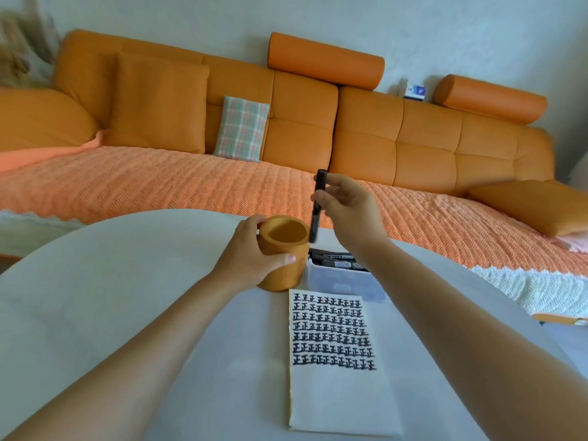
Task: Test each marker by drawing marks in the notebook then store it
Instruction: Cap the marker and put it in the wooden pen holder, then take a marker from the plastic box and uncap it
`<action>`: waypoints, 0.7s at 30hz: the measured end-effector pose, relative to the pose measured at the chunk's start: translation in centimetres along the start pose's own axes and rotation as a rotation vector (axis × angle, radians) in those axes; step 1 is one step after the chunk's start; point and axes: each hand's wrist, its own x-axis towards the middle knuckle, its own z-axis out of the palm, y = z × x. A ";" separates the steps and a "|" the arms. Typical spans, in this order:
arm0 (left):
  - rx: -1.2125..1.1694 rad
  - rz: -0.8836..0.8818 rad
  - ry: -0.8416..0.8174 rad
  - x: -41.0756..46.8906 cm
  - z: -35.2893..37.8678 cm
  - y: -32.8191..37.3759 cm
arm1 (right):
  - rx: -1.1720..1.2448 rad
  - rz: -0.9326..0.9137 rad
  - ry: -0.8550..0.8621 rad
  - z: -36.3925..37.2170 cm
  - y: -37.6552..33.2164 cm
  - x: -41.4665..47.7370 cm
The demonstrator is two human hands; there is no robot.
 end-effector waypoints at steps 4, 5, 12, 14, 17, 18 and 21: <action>-0.116 -0.029 -0.094 0.5 -0.9 -0.4 | -0.045 -0.011 -0.002 2.4 0.7 1.8; -0.130 -0.022 -0.107 0.5 -1.1 -0.2 | -0.111 -0.014 -0.035 3.0 1.0 1.9; -0.016 -0.019 -0.023 0.0 -0.6 -0.3 | -0.715 -0.013 -0.389 5.2 2.3 1.7; -0.011 -0.027 0.011 0.1 -0.5 -0.5 | -0.688 -0.010 -0.428 5.2 2.4 1.7; -0.056 -0.009 -0.030 0.4 -0.8 -1.0 | -0.533 0.034 -0.432 3.9 2.6 1.7; -0.055 -0.002 -0.045 0.5 -0.9 -1.2 | -0.510 0.020 -0.383 3.1 2.7 1.8; -0.031 0.033 -0.048 0.1 -0.8 -1.1 | -0.577 -0.024 -0.235 0.4 3.6 1.9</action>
